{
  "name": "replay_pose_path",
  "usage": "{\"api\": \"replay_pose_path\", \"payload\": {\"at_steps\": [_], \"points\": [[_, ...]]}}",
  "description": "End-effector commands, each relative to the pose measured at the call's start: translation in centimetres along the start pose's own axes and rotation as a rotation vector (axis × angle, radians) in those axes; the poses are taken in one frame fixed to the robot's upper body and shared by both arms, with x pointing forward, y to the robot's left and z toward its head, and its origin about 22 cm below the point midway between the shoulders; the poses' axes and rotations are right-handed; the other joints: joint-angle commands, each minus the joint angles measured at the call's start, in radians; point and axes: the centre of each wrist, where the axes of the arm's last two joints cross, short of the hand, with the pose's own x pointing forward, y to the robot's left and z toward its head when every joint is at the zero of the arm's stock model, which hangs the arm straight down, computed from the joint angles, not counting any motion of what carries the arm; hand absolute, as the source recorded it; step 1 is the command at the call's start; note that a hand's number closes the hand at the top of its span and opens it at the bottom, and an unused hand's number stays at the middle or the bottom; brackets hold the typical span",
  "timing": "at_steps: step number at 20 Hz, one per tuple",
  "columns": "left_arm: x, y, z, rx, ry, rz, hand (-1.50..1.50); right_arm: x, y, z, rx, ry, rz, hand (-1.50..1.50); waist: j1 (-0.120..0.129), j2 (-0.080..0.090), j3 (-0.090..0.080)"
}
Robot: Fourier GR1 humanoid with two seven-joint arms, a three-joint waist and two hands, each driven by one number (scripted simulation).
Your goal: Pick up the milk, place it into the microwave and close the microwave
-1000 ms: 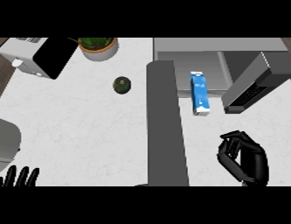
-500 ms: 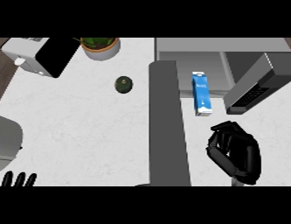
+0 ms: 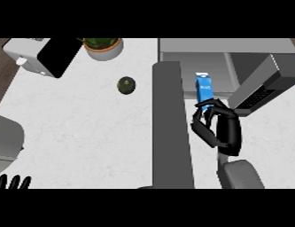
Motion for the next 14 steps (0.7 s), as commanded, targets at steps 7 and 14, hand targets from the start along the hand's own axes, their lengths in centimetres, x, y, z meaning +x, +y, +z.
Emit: {"api": "replay_pose_path", "payload": {"at_steps": [7, 14], "points": [[-1.3, 1.4, -0.5, 0.004, 0.004, -0.013, -1.5, -4.8, 2.3, -4.3, -0.056, 0.091, 0.083, 1.5, 0.011, 0.005, 0.001], [-0.7, 2.6, -0.1, -0.018, 0.014, 0.008, -1.5, -5.7, 1.1, -8.2, -0.084, 0.135, 0.178, 1.5, 0.037, 0.015, 0.001]]}}
